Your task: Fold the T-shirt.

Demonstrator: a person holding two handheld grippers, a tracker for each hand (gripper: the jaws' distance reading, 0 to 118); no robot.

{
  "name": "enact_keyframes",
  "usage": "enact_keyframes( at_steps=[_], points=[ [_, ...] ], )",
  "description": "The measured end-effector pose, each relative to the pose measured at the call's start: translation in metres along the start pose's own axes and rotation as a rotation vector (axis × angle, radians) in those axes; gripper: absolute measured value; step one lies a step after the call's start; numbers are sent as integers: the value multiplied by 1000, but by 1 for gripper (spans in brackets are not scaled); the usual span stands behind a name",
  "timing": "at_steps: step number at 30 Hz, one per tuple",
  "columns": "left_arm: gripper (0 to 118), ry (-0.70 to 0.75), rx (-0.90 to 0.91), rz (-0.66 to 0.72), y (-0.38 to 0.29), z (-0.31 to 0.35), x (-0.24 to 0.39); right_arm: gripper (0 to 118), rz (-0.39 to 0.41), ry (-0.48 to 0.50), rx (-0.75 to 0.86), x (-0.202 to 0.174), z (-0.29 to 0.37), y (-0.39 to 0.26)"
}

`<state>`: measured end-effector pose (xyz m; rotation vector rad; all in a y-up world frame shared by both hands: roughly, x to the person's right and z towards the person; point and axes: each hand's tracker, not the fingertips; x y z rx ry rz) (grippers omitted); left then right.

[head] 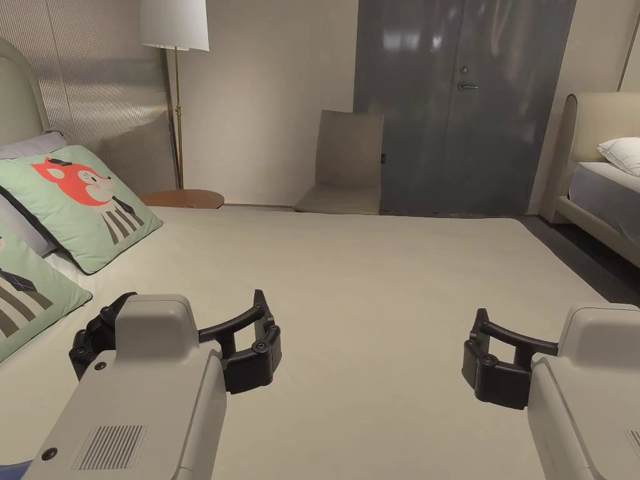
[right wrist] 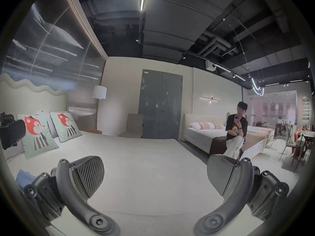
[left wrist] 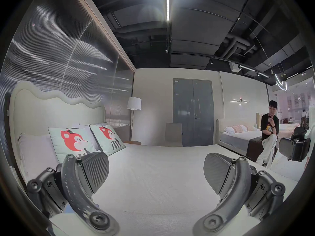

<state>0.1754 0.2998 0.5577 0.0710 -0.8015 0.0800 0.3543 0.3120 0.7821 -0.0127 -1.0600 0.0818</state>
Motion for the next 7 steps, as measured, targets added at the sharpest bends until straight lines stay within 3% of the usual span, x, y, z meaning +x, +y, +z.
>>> enact_keyframes(
  at_steps=[7],
  points=[
    [111, 0, -5, 1, -1, 1, -1, 118, -5, 17, -18, 0, 1, 1]
  ],
)
